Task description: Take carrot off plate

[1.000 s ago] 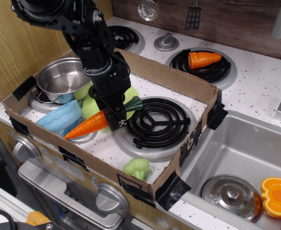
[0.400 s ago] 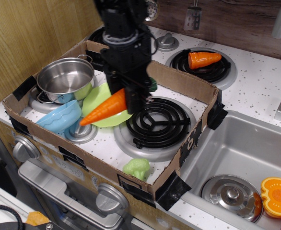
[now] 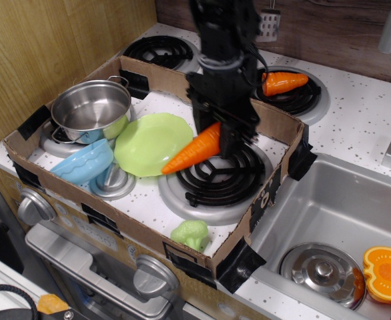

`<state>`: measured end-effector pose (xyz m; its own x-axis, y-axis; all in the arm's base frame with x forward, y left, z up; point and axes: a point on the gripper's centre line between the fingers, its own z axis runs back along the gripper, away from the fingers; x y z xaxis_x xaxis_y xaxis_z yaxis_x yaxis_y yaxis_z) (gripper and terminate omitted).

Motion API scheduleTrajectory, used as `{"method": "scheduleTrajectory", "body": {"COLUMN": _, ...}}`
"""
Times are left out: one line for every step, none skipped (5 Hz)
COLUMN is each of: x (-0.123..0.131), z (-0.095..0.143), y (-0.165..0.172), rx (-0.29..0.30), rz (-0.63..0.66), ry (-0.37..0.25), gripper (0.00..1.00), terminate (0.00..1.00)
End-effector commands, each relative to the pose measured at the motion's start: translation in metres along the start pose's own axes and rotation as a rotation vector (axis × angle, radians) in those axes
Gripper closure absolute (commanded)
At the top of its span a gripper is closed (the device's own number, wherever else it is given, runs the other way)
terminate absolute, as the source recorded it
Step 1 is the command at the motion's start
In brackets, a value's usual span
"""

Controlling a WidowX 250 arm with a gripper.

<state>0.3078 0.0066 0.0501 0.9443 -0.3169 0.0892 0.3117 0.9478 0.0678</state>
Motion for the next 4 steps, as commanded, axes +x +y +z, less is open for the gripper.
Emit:
{"method": "scheduleTrajectory", "body": {"x": 0.040, "z": -0.020, "y": 0.010, "rx": 0.063, "rz": 0.086, "ry": 0.030, "gripper": 1.00, "terminate": 0.00}}
{"method": "scheduleTrajectory", "body": {"x": 0.045, "z": -0.028, "y": 0.011, "rx": 0.065, "rz": 0.097, "ry": 0.030, "gripper": 1.00, "terminate": 0.00}}
{"method": "scheduleTrajectory", "body": {"x": 0.044, "z": -0.022, "y": 0.006, "rx": 0.085, "rz": 0.133, "ry": 0.027, "gripper": 1.00, "terminate": 0.00}}
{"method": "scheduleTrajectory", "body": {"x": 0.042, "z": -0.012, "y": -0.002, "rx": 0.097, "rz": 0.165, "ry": 0.039, "gripper": 1.00, "terminate": 0.00}}
